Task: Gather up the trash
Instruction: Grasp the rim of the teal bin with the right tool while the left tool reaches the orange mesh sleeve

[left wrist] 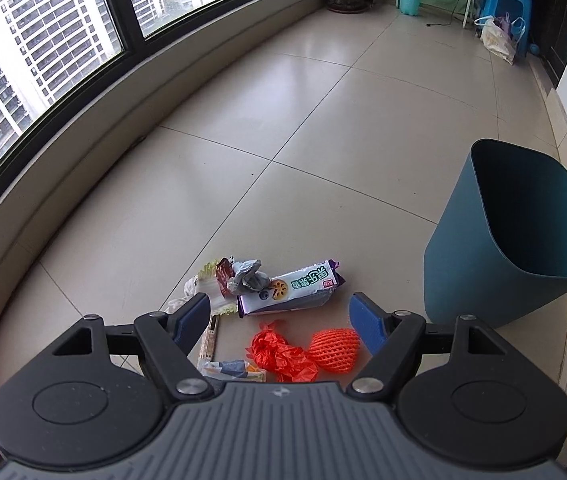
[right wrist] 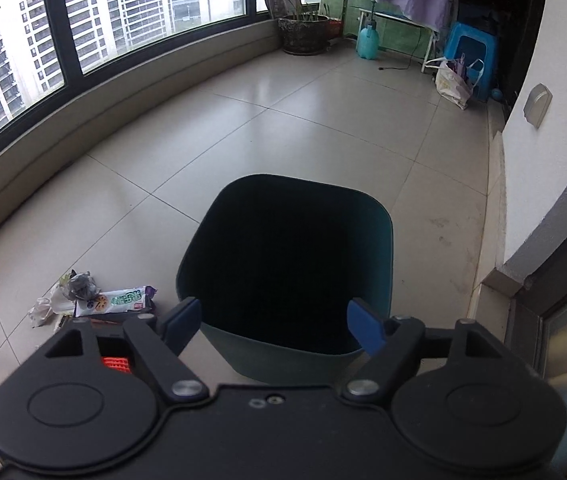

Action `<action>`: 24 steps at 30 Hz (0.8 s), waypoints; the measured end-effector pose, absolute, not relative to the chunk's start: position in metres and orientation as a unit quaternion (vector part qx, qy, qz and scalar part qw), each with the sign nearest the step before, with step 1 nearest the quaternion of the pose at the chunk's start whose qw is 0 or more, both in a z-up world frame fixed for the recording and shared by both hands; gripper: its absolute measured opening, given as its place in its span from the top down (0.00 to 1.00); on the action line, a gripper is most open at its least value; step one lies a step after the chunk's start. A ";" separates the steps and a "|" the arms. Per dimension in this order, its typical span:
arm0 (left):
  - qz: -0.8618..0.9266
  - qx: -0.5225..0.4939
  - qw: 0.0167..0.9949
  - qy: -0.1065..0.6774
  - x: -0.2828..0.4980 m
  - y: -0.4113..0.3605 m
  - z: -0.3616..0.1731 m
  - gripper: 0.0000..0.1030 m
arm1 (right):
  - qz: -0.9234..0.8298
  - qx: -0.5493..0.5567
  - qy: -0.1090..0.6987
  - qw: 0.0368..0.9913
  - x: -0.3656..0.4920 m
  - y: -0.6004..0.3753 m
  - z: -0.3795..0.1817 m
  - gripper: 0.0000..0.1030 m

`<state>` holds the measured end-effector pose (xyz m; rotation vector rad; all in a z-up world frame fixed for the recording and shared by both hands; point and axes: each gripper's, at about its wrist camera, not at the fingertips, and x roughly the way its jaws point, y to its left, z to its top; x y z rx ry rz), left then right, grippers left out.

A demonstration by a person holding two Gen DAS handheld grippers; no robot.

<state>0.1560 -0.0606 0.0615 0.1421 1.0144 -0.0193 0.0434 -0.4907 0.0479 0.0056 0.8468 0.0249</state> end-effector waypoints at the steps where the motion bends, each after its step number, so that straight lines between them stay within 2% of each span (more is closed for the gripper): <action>1: -0.015 0.068 0.872 0.484 0.159 -0.060 0.057 0.26 | 0.008 -0.005 0.414 0.910 0.050 -0.494 0.048 0.24; 6: -0.026 0.056 0.867 0.495 0.172 -0.057 0.035 0.26 | -0.015 -0.034 0.415 0.909 0.072 -0.504 0.043 0.25; 10: -0.038 0.055 0.852 0.519 0.181 -0.057 0.015 0.26 | -0.035 0.005 0.440 0.897 0.096 -0.530 0.027 0.36; 15: -0.038 0.069 0.835 0.544 0.187 -0.059 -0.015 0.26 | -0.056 0.026 0.476 0.877 0.118 -0.548 -0.004 0.43; 24: -0.062 0.087 0.782 0.613 0.194 -0.057 -0.106 0.26 | -0.087 0.046 0.529 0.843 0.139 -0.552 -0.056 0.62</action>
